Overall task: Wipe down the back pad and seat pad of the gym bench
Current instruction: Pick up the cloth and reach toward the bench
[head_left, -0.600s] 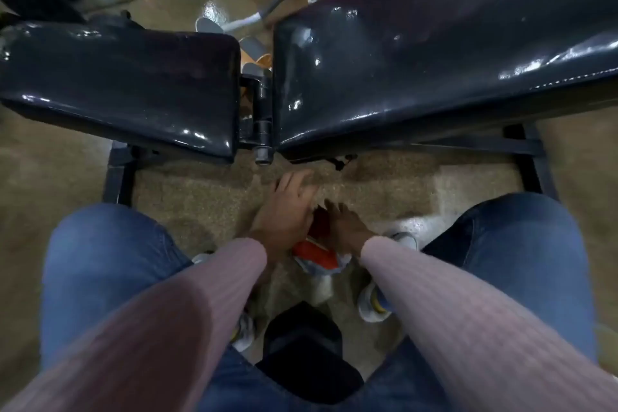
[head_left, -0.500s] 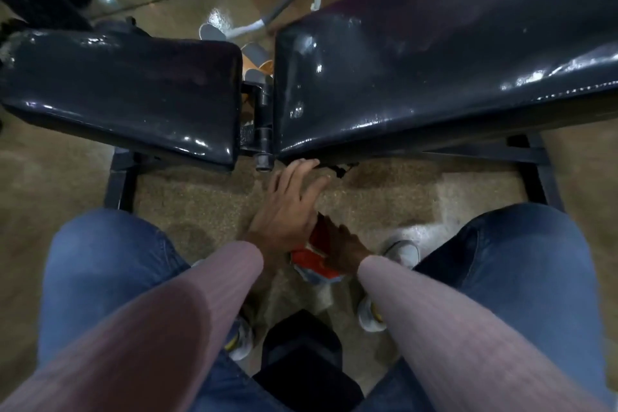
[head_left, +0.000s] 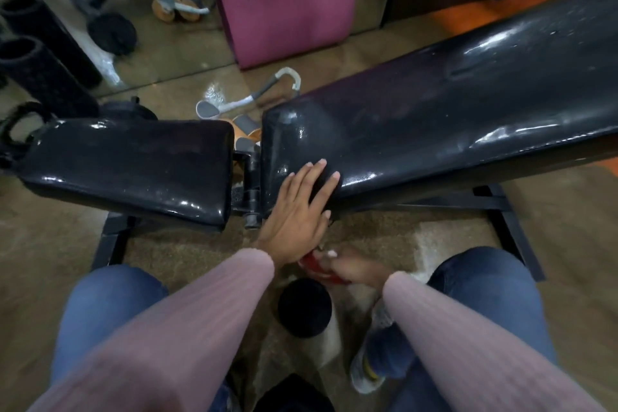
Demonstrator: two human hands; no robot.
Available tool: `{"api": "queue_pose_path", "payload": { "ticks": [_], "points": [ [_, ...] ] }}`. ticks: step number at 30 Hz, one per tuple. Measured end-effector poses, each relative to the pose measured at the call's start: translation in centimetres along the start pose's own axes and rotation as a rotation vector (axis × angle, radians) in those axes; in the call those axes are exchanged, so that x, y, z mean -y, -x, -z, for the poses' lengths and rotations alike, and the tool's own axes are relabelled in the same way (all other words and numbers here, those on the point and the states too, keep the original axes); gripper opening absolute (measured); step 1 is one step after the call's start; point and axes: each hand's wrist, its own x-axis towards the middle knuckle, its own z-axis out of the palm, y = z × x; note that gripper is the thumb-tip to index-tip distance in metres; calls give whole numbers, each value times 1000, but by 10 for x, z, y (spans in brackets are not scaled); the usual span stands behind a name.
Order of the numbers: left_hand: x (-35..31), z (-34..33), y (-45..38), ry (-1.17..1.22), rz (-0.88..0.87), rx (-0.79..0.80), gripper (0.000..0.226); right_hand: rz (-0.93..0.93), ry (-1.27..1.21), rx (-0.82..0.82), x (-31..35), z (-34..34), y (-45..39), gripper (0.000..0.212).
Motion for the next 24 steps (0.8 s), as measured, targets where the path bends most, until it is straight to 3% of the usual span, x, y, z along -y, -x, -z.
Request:
{"api": "queue_pose_path", "payload": {
  "ticks": [4,11,16,20,24],
  "points": [
    [-11,22,-25,-3,-30,-11,57,119,-53,101,46,50,34,20],
    [-24,78,-75,17,-26,-107,57,207,-112,70,121,147,116,23],
    [-45,103,-117,17,-62,-165,62,261,-314,-138,136,209,166,29],
    [-73,98,-144,26,-90,-99,67,332,-359,-378,134,258,198,20],
    [-124,93,-181,75,-89,-13,66,355,-512,-516,122,305,230,20]
  ]
}}
